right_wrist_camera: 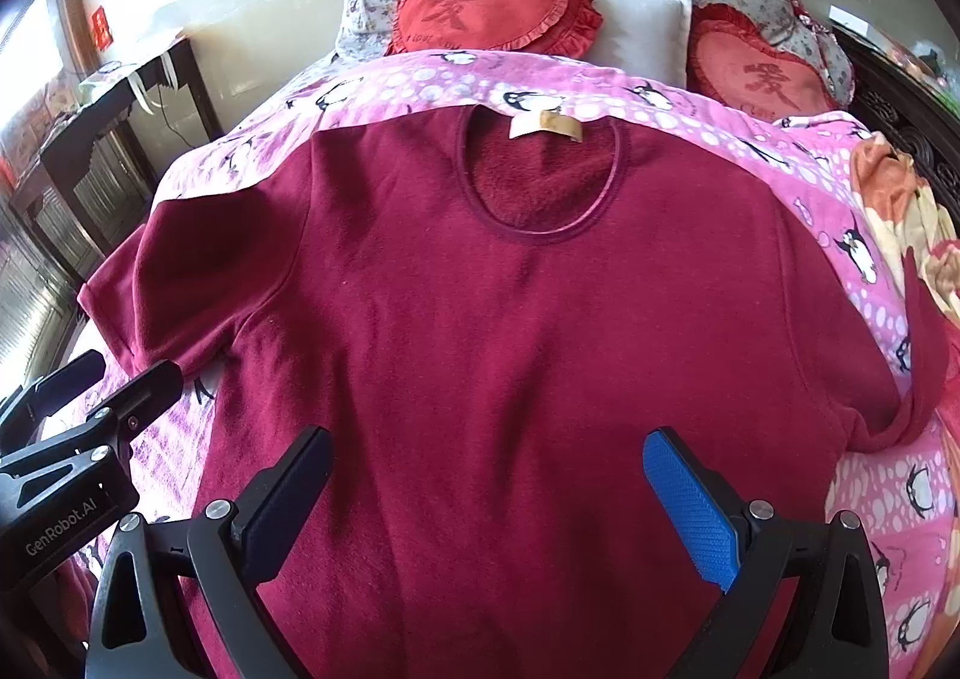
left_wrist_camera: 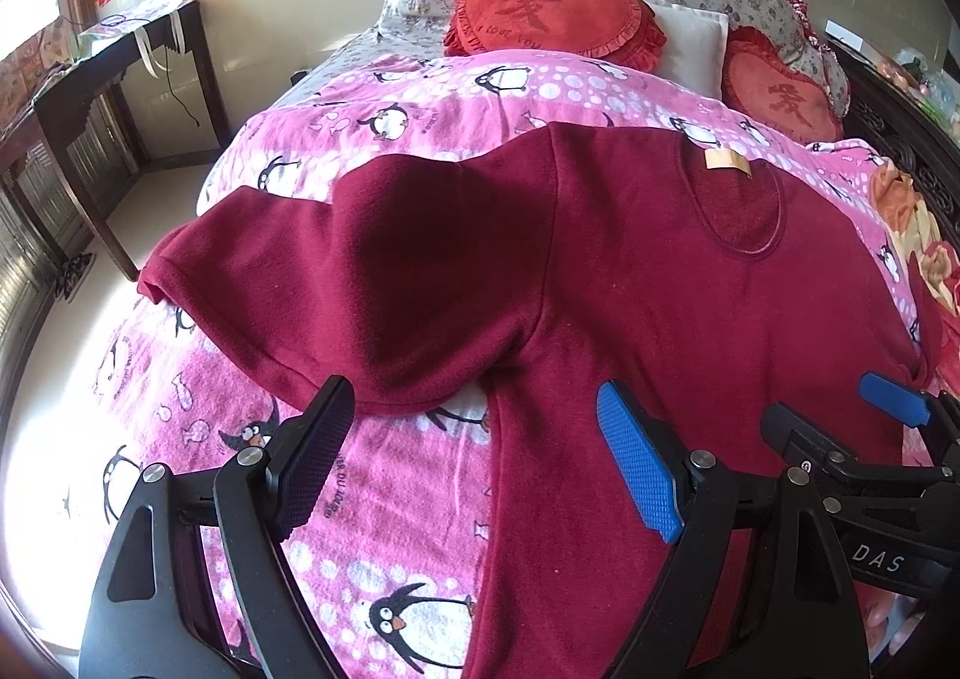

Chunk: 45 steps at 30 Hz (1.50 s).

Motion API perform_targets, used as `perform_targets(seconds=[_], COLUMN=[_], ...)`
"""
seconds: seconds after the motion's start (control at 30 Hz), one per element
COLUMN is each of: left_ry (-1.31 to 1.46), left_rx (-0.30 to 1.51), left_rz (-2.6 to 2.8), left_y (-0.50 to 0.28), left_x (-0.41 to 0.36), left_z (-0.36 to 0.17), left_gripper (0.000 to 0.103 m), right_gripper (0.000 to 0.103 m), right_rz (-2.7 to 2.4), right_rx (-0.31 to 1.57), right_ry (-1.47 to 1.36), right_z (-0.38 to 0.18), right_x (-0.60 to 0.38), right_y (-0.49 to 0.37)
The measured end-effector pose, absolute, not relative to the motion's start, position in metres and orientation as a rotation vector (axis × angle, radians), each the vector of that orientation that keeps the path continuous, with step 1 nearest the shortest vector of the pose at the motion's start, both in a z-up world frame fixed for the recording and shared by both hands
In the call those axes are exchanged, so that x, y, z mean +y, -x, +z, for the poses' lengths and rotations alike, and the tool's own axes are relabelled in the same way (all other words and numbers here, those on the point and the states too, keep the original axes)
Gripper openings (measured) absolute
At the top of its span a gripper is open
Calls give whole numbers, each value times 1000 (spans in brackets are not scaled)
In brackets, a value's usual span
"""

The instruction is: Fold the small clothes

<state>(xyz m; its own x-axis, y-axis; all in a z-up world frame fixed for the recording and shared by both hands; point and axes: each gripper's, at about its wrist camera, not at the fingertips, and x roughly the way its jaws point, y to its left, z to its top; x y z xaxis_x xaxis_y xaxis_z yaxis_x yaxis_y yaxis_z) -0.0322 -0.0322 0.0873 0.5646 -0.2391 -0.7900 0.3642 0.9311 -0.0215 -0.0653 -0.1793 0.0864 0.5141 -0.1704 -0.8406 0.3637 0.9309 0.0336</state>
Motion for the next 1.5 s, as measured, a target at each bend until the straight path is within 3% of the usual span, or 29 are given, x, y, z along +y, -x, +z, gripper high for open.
perform_targets(seconds=[0.9, 1.4, 1.5], left_ry=[-31, 456, 486], left_rx=[950, 1043, 1079], left_rz=[-249, -38, -18], left_y=[-15, -129, -151], left_x=[57, 198, 203], left_z=[85, 55, 39], left_gripper=[84, 83, 77], right_gripper=[103, 103, 103], right_rz=[-224, -134, -117], right_rx=[1021, 1048, 1065], right_ry=[-149, -115, -113], right_z=[73, 65, 61], right_x=[-128, -97, -94], right_y=[12, -17, -18])
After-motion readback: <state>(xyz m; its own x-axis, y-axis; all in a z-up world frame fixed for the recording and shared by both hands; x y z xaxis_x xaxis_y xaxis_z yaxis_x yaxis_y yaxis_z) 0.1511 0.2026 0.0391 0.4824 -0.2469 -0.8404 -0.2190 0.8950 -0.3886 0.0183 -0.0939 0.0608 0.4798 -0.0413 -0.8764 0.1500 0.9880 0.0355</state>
